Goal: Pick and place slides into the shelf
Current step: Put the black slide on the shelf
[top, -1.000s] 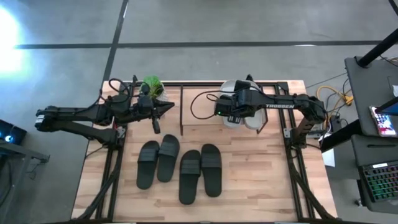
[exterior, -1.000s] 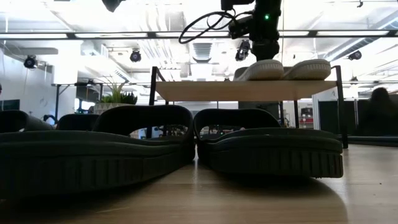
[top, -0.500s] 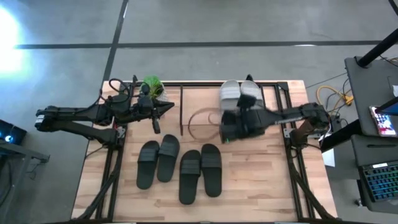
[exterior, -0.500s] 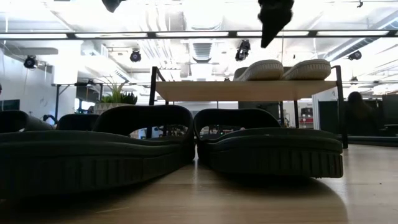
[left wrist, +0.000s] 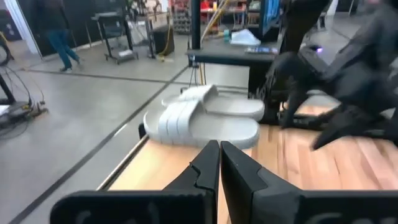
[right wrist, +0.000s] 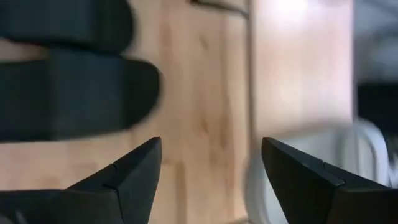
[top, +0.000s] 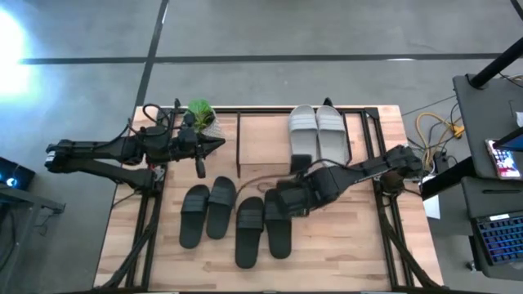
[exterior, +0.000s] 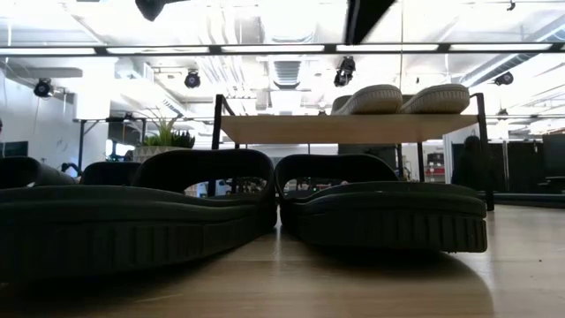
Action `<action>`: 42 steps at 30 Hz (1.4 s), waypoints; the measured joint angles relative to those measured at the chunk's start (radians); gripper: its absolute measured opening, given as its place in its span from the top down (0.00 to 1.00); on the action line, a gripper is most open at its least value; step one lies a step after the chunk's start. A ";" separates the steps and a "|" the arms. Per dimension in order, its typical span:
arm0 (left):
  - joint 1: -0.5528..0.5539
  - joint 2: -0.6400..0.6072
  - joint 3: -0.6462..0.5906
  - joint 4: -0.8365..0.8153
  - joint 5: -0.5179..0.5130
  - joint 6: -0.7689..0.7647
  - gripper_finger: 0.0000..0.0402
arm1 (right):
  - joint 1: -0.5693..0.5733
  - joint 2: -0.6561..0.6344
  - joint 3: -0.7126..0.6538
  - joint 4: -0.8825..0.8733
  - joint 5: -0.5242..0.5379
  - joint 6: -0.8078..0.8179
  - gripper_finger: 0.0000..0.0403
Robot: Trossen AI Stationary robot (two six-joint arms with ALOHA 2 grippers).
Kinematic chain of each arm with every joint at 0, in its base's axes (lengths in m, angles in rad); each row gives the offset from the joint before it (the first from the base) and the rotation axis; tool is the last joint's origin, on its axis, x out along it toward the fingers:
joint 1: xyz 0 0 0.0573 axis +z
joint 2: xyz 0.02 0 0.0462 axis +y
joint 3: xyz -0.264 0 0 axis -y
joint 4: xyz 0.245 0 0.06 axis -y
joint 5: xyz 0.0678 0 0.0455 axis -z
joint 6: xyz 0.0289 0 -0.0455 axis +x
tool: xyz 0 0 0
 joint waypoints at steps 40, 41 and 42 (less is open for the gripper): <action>-0.724 0.455 0.219 -0.788 -0.308 -0.259 1.00 | -0.006 -0.217 0.190 -0.169 0.125 0.247 0.35; -0.727 0.493 0.223 -0.793 -0.309 -0.280 1.00 | -0.001 -0.233 0.174 -0.168 0.121 0.248 0.35; -0.733 0.527 0.231 -0.798 -0.319 -0.292 1.00 | 0.004 -0.250 0.157 -0.169 0.120 0.253 0.35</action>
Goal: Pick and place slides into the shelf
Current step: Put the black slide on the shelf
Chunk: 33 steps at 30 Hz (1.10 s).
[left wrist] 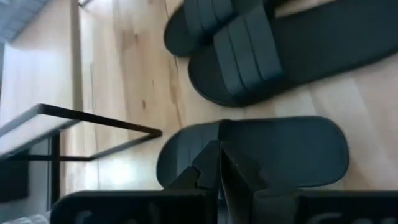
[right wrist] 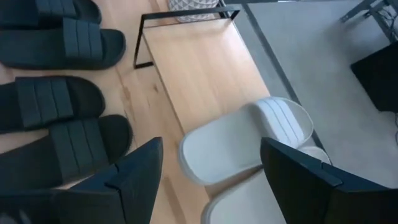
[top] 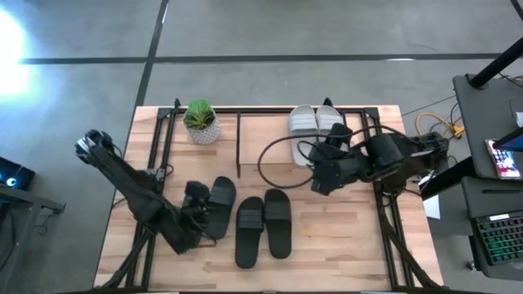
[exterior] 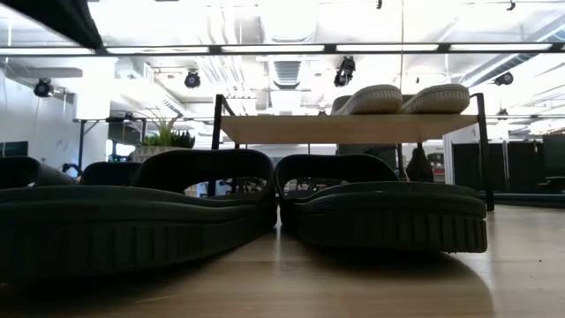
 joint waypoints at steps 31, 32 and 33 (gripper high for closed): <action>-0.070 0.438 0.268 -0.243 0.094 -0.622 1.00 | 0.051 -0.144 -0.226 0.000 -0.068 0.049 0.37; -0.065 0.435 0.271 -0.237 0.118 -0.621 1.00 | 0.051 -0.144 -0.226 0.000 -0.065 0.049 0.37; -0.058 0.431 0.273 -0.238 0.132 -0.619 1.00 | 0.051 -0.144 -0.226 0.000 -0.058 0.048 0.37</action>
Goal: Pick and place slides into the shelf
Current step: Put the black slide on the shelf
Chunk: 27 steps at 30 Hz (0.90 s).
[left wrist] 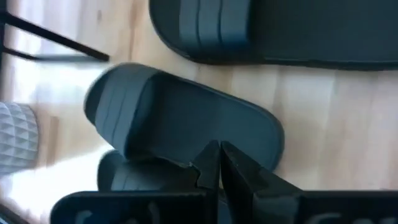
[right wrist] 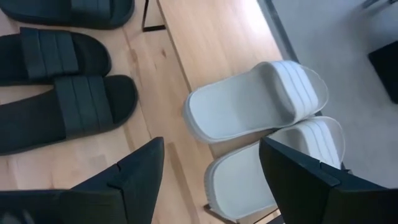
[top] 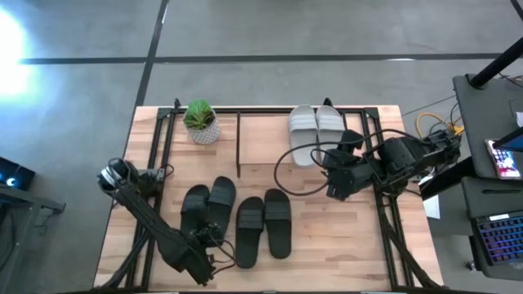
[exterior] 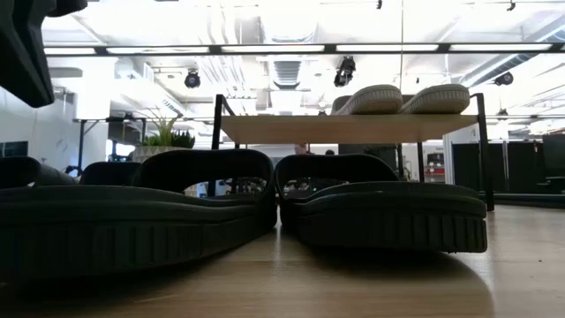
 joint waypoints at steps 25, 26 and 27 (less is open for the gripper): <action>0.048 0.006 -0.081 -0.032 -0.210 -0.079 0.56 | 0.000 0.000 0.000 0.000 0.041 0.024 0.37; 0.054 0.013 -0.082 -0.032 -0.213 -0.078 0.56 | 0.000 0.000 0.000 0.000 0.041 0.024 0.37; 0.058 0.019 -0.083 -0.032 -0.214 -0.076 0.56 | 0.000 0.000 0.000 0.000 0.041 0.024 0.37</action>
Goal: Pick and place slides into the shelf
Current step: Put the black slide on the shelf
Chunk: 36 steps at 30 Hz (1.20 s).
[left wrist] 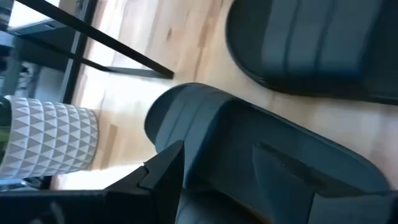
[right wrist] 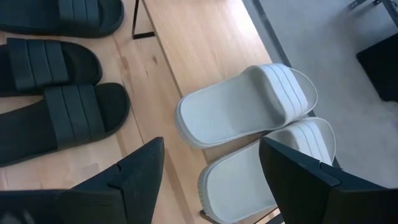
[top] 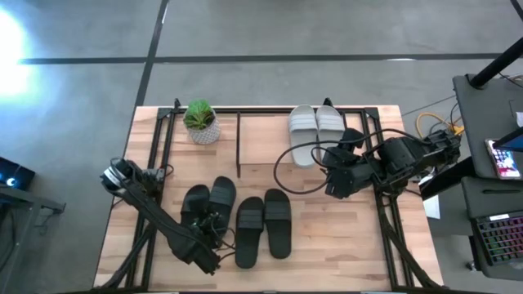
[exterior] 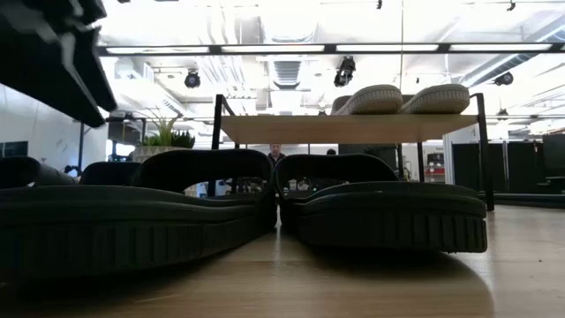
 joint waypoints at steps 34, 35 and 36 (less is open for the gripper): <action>0.178 0.005 -0.261 0.206 0.012 0.154 0.70 | 0.000 -0.025 0.000 0.000 0.000 0.030 0.37; 0.182 0.005 -0.263 0.209 0.010 0.157 0.75 | 0.000 -0.025 0.000 0.000 0.000 0.033 0.37; 0.186 0.005 -0.263 0.211 0.010 0.157 0.79 | 0.000 -0.025 0.000 0.000 0.000 0.035 0.37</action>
